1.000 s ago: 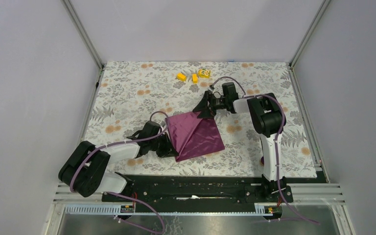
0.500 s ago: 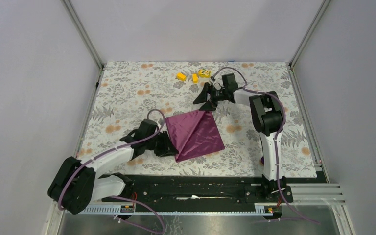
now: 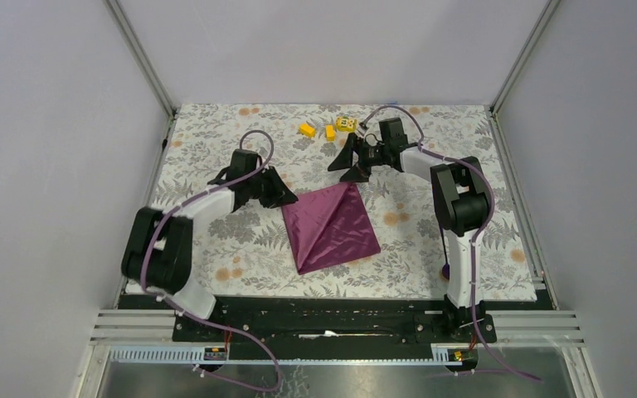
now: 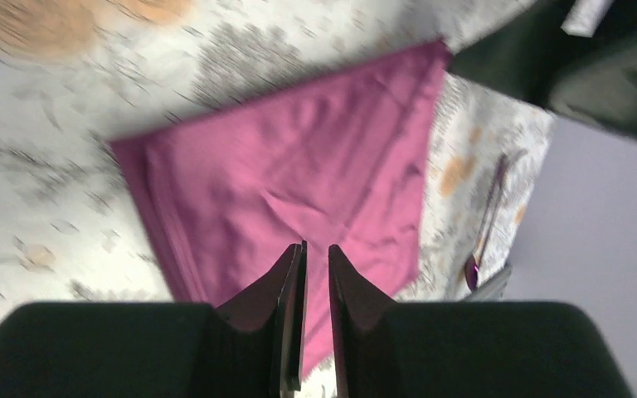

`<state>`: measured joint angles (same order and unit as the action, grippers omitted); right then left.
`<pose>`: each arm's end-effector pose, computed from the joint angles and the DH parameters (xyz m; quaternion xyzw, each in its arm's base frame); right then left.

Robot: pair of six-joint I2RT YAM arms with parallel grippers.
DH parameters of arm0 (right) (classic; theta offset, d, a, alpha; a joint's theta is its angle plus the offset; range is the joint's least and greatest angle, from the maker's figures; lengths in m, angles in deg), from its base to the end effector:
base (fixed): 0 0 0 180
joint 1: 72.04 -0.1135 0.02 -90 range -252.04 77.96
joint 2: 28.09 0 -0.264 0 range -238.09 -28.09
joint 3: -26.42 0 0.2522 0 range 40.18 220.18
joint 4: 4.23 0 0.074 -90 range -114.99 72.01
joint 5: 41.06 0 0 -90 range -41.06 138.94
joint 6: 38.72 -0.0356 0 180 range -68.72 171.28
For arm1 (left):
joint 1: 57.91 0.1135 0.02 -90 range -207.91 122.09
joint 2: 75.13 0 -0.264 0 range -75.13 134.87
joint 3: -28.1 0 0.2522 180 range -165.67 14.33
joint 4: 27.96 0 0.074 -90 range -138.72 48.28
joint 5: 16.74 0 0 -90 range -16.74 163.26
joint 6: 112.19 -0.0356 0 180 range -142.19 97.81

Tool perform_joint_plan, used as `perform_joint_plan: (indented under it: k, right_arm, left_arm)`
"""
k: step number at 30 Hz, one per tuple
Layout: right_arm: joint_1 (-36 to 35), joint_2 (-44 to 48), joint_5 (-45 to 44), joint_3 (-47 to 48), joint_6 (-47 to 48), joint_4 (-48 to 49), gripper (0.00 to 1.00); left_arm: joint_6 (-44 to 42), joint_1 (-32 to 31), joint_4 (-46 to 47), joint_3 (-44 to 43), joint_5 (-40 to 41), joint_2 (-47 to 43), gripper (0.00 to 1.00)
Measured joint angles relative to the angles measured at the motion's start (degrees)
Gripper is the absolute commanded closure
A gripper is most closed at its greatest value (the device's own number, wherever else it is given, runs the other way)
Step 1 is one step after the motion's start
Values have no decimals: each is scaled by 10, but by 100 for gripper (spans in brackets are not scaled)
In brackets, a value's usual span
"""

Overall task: Fold the napkin into a case and place the utensils inside
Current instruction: Smooth out the upper triangle-folded napkin at the center of the board.

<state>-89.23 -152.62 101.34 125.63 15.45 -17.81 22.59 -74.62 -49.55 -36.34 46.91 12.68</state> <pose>0.4427 0.1665 0.1630 -0.0568 0.8297 0.5292 0.1685 0.2985 -0.1061 0.2024 -0.1334 0.8938 -0.3716 0.2129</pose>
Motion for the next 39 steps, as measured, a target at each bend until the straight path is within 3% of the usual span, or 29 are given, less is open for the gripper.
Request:
perform_joint_plan:
  k: [5,15,22,31,39]
  right_arm:
    - [0,-26,23,-2,-12,39,14]
    - [0,-79,55,-2,-29,85,13]
    - [1,-87,66,-2,-37,107,13]
    - [1,-75,56,-3,-37,93,10]
    - [1,-67,54,-17,-46,108,10]
  left_arm:
    - [-7,29,14,-41,0,118,82]
    - [3,65,59,-45,7,167,85]
    - [8,82,69,-33,15,173,85]
    - [15,81,58,-33,9,141,78]
    - [28,81,88,-17,-5,130,79]
